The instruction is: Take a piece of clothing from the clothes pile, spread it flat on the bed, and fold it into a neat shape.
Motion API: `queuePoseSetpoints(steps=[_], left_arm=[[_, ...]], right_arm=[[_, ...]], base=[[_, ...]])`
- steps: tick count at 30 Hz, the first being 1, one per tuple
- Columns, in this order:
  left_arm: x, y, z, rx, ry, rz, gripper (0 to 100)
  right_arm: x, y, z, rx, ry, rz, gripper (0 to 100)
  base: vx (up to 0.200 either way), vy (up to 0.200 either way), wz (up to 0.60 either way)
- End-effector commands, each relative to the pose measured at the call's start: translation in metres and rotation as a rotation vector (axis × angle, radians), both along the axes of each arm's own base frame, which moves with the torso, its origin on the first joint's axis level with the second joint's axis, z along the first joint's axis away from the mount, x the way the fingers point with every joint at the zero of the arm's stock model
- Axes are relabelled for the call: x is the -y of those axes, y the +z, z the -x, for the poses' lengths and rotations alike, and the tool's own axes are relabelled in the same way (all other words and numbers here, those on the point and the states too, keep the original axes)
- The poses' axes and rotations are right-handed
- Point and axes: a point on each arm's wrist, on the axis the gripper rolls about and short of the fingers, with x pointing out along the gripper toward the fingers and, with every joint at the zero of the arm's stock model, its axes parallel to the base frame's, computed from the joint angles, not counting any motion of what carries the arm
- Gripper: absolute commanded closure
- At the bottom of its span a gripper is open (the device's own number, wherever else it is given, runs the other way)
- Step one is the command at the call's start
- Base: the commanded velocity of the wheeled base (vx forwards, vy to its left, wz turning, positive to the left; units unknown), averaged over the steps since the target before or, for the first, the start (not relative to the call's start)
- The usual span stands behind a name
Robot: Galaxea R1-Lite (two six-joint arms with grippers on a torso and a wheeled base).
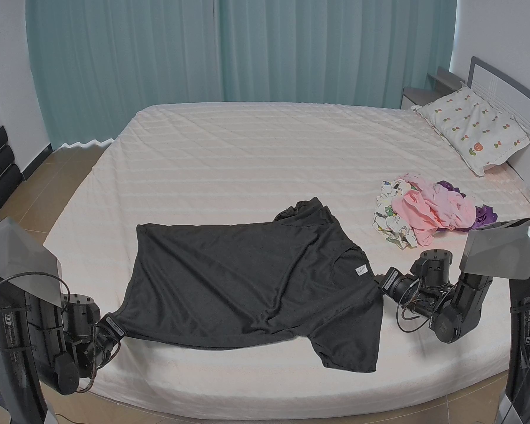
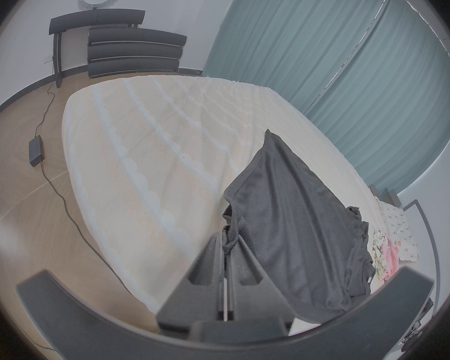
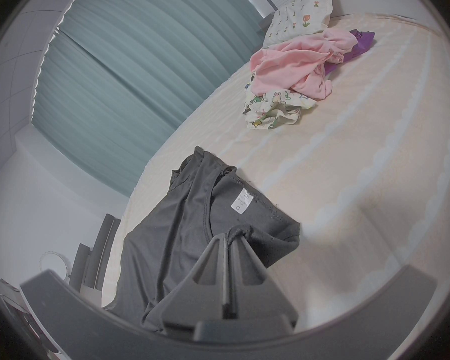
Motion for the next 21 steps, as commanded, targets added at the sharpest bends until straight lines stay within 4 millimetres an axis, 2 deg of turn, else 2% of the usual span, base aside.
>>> queuePoseSetpoints(steps=[1,5,8,9,11,16,19,20,21], left_arm=[[0.000,-0.014,-0.001,-0.045,0.001,-0.005,100],[0.000,-0.027,0.000,-0.093,0.002,-0.006,100],[0.000,-0.029,0.000,-0.099,0.001,-0.002,100],[0.000,-0.029,-0.001,-0.097,0.002,0.001,100],[0.000,-0.030,-0.001,-0.098,0.003,0.005,100],[-0.002,-0.029,-0.002,-0.097,0.003,0.019,100],[-0.005,-0.030,-0.002,-0.097,-0.006,0.043,100],[-0.005,-0.030,-0.002,-0.097,-0.006,0.043,100],[-0.008,-0.030,-0.003,-0.096,-0.002,0.051,100]], right_arm=[[0.001,-0.001,-0.005,0.011,-0.004,-0.001,100],[0.000,-0.007,-0.006,-0.003,0.007,0.004,100],[0.000,-0.010,-0.006,-0.011,0.009,0.008,100],[0.000,-0.011,-0.005,-0.016,0.009,0.009,0],[0.002,-0.009,-0.002,-0.020,0.008,0.012,0],[0.019,-0.002,0.016,-0.057,-0.013,0.043,0],[0.023,0.001,0.036,-0.098,0.014,0.064,0],[0.023,0.001,0.036,-0.098,0.014,0.064,0],[0.020,-0.001,0.050,-0.141,0.071,0.058,0]], base=[[0.000,0.000,0.00],[0.000,0.000,0.00],[0.000,0.000,0.00],[0.000,0.000,0.00],[0.000,0.000,0.00],[0.000,0.000,0.00],[0.000,0.000,0.00],[0.000,0.000,0.00],[0.000,0.000,0.00]])
